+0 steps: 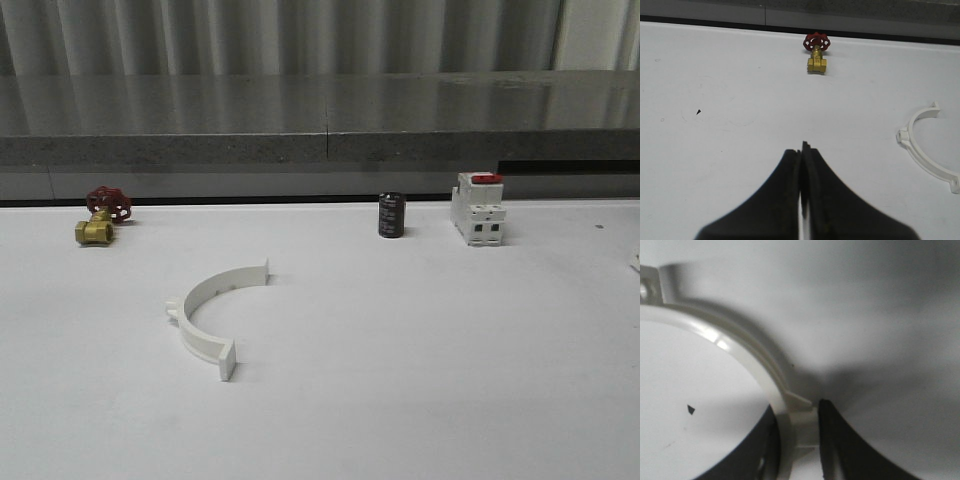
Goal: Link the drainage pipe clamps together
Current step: 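Lower the right gripper and grasp the second white clamp half's tab, then carry the clamp half with the right gripper toward the placed half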
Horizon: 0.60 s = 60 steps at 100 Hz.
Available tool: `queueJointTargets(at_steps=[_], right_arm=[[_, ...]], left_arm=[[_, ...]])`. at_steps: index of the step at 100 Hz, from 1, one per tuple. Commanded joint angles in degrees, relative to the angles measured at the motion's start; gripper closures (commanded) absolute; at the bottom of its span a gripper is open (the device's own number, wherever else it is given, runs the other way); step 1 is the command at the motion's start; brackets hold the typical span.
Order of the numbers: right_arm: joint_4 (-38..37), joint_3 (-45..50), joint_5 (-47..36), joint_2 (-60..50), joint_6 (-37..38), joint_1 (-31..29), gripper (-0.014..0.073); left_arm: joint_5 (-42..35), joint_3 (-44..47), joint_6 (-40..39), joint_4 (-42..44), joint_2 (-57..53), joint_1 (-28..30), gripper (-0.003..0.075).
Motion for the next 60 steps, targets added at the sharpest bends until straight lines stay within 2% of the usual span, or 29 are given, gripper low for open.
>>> queueJointTargets(at_steps=[1,15,29,36,60], right_arm=[[1.2,-2.4,1.9,-3.2,-0.4,0.5,0.0588],[3.2,-2.7,4.1,-6.8,2.3,4.2,0.0587],[1.8,-2.7,4.5,-11.2,8.2,13.1,0.0586],[-1.6,-2.7,3.7,-12.6,14.3,19.1,0.0586],[-20.5,-2.8,2.5,-11.4,45.5,39.8,0.0586]], left_arm=[[-3.9,-1.6,0.2,-0.1,0.3,0.1,0.0741],[-3.9,-1.6,0.2,-0.1,0.3,0.1,0.0741],[-3.9,-1.6,0.2,-0.1,0.3,0.1,0.0741],[-3.9,-1.6,0.2,-0.1,0.3,0.1,0.0741],[-3.9,-1.6,0.2,-0.1,0.3,0.1,0.0741]])
